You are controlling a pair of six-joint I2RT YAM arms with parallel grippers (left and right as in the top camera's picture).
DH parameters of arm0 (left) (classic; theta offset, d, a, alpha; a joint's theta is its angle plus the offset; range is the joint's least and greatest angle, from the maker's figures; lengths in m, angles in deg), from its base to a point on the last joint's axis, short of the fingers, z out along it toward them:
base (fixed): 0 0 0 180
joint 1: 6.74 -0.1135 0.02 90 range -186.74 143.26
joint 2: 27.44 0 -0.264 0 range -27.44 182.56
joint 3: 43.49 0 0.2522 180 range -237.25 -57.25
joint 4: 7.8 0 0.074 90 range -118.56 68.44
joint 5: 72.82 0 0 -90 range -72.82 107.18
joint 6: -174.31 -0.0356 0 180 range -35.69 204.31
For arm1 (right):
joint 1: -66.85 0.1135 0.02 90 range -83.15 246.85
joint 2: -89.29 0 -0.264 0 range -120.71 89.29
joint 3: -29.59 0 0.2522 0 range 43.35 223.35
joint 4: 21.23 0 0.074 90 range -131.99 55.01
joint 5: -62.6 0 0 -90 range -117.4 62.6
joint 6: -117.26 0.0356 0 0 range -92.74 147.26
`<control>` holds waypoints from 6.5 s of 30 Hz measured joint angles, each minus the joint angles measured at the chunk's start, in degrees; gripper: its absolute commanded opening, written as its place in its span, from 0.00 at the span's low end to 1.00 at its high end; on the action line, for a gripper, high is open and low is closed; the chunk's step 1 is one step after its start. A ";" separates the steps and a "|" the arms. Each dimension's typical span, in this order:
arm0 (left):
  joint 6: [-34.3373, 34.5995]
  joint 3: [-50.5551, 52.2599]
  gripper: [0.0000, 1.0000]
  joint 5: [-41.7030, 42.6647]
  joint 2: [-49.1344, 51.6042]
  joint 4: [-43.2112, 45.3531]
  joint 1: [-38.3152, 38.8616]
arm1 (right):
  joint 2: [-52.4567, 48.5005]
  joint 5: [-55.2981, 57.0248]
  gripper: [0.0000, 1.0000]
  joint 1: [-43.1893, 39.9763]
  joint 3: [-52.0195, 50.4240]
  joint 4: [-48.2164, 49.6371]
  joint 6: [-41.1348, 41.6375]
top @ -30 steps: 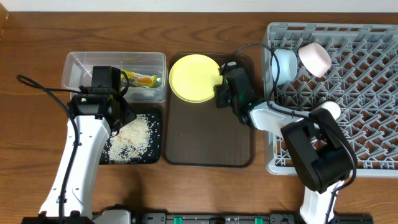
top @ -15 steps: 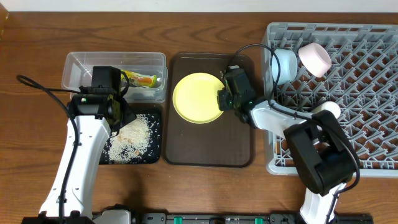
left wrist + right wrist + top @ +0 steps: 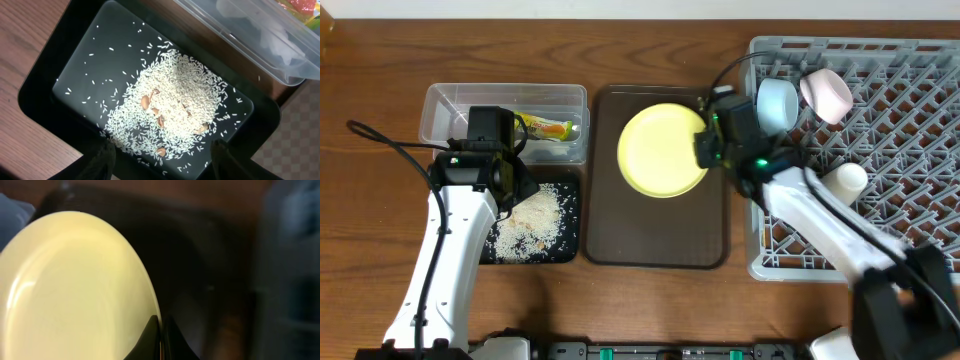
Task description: Sort waste into correct bins and load items into the dishwasher rack
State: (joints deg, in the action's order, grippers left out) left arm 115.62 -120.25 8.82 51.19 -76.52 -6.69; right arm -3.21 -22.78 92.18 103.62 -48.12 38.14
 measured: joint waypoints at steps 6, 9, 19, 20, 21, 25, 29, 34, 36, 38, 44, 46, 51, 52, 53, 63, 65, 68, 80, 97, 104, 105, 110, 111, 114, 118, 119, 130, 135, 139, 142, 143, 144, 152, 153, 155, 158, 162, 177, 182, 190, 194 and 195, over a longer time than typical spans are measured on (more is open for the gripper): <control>0.00 0.00 0.64 0.00 0.00 0.00 0.00 | 10.38 7.19 0.01 -3.10 0.00 -8.85 -5.38; 0.00 0.00 0.64 0.00 0.00 0.00 0.00 | 14.93 9.90 0.01 -6.38 0.00 -11.10 -8.17; 0.02 0.00 0.64 -0.02 0.00 0.02 0.00 | 24.35 13.73 0.01 -20.11 0.00 -11.63 -18.69; 0.00 0.00 0.64 -0.02 0.00 0.02 0.00 | 24.44 14.71 0.01 -21.16 0.00 -11.61 -20.24; 0.00 0.00 0.64 -0.02 0.00 0.00 0.00 | 24.44 16.06 0.01 -21.97 0.00 -11.63 -21.79; 0.00 0.00 0.64 -0.02 0.00 0.02 0.00 | 24.41 21.53 0.01 -24.00 -0.02 -11.87 -27.78; 0.00 0.00 0.64 0.00 0.00 0.00 0.00 | 23.45 24.15 0.01 -24.35 -0.02 -13.40 -32.81; 0.02 0.00 0.64 0.00 0.00 0.02 0.00 | 20.20 25.18 0.01 -24.24 -0.02 -15.39 -35.41; 0.00 0.00 0.64 -0.02 0.00 0.02 0.00 | 18.56 25.49 0.01 -24.00 -0.02 -16.24 -35.80; 0.00 0.00 0.64 -0.02 0.00 0.02 0.00 | 16.68 25.83 0.01 -23.08 -0.02 -16.98 -35.80; 0.02 0.00 0.64 -0.02 0.00 0.04 0.00 | 15.41 26.88 0.16 -19.91 0.11 -17.16 -30.49; 0.00 0.00 0.64 0.00 0.00 0.02 0.00 | 15.08 24.24 0.24 -18.84 0.09 -17.11 -27.96; 0.00 0.00 0.64 -0.02 0.00 0.04 0.00 | 14.71 18.69 0.49 -17.18 -0.02 -15.56 -23.43; 0.00 0.00 0.64 -0.02 0.00 0.00 0.00 | 14.88 17.42 0.52 -17.14 -0.02 -15.28 -22.88; 0.00 0.00 0.64 -0.02 0.00 0.02 0.00 | 15.13 16.50 0.55 -17.14 -0.02 -15.10 -21.97; -6.08 0.00 0.64 4.70 0.00 2.05 0.15 | 20.81 0.59 0.68 -17.16 -0.02 -12.46 -17.07; -8.22 0.00 0.64 6.21 0.00 2.67 0.61 | 20.79 -4.94 0.66 -17.16 -0.02 -12.63 -16.90; -10.88 0.00 0.64 7.65 0.00 1.99 2.05 | 20.68 -12.07 0.61 -17.11 -0.02 -14.71 -16.04; -13.64 0.79 0.63 9.33 -3.48 -3.10 6.29 | 20.68 -13.14 0.68 -16.00 -0.07 -30.84 -5.20; -12.92 20.28 0.88 6.51 -38.86 2.60 12.57 | 42.18 -1.64 0.99 -6.71 -17.73 -24.13 4.66; -12.92 20.28 0.89 6.45 -39.21 2.73 12.57 | 44.61 -0.37 0.99 -6.71 -19.26 -24.11 5.49; -12.92 20.28 0.89 6.45 -39.21 2.73 12.57 | 44.59 -0.22 0.99 -6.71 -19.26 -24.11 5.51; -12.92 20.28 0.90 6.45 -39.21 2.73 12.57 | 44.50 -0.04 0.99 -6.71 -19.26 -24.09 5.53; -12.92 20.28 0.90 6.45 -39.21 2.73 12.57 | 44.44 -0.04 0.99 -6.71 -19.26 -24.09 5.53; -12.92 20.28 0.90 6.45 -39.21 2.73 12.57 | 44.15 -0.04 0.99 -6.71 -19.26 -24.09 5.57; -12.92 20.28 0.91 6.45 -39.21 2.73 12.57 | 44.13 -0.04 0.99 -6.71 -19.26 -24.09 5.66; -12.92 20.28 0.90 6.45 -39.21 2.73 12.57 | 44.13 -0.04 0.99 -6.71 -19.26 -24.11 5.68; -12.92 20.28 0.91 6.45 -39.21 2.73 12.57 | 44.13 -0.04 0.99 -6.71 -19.26 -24.09 5.68; -12.92 20.28 0.91 6.45 -39.21 2.73 12.57 | 44.13 -0.04 0.99 -6.71 -19.26 -24.09 5.68; -12.92 20.28 0.92 6.45 -39.21 2.73 12.57 | 44.13 -0.04 0.99 -6.71 -19.26 -24.09 5.68; -12.92 20.28 0.92 6.45 -39.21 2.73 12.57 | 44.13 -0.04 0.99 -6.71 -19.26 -24.09 5.68; -12.92 20.28 0.92 6.45 -39.21 2.73 12.57 | 44.13 -0.04 0.99 -6.71 -19.26 -24.11 5.68; -12.92 20.28 0.92 6.45 -39.21 2.73 12.57 | 44.13 -0.04 0.99 -6.71 -19.26 -24.09 5.68; -12.92 20.28 0.92 6.45 -39.21 2.73 12.57 | 44.13 -0.04 0.99 -6.71 -19.26 -24.09 5.68; -12.92 20.28 0.92 6.45 -39.21 2.73 12.57 | 44.13 -0.04 0.99 -6.71 -19.26 -24.09 5.68; -12.92 20.28 0.92 6.45 -39.21 2.73 12.57 | 44.15 -0.07 0.99 -6.88 -19.26 -24.11 5.68; -12.92 20.28 0.92 6.45 -39.21 2.73 12.57 | 44.50 -0.04 0.99 -8.02 -19.26 -24.15 5.68; -12.92 20.28 0.92 6.45 -39.21 2.73 12.57 | 46.88 0.17 0.99 -11.02 -19.32 -24.09 5.60; -12.92 20.28 0.93 6.45 -39.21 2.75 12.57 | 70.16 -1.11 0.99 -20.76 -34.95 -9.75 -1.99; -12.92 20.28 0.93 6.43 -39.21 2.71 12.57 | 79.49 -3.28 0.99 -23.47 -43.69 0.04 -4.04; -12.92 20.28 0.93 6.43 -39.21 2.71 12.57 | 88.52 -4.90 0.99 -25.46 -52.72 7.41 -5.31; -12.92 20.28 0.93 6.45 -39.21 2.73 12.57 | 91.34 -5.11 0.99 -25.64 -56.30 12.72 -6.21; -12.92 20.28 0.93 6.45 -39.21 2.69 12.57 | 91.60 -5.14 0.99 -25.73 -57.16 14.51 -6.43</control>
State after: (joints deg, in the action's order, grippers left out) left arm 102.71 -99.97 15.27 11.98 -73.83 5.88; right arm 88.39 -27.91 66.45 46.46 -33.60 31.71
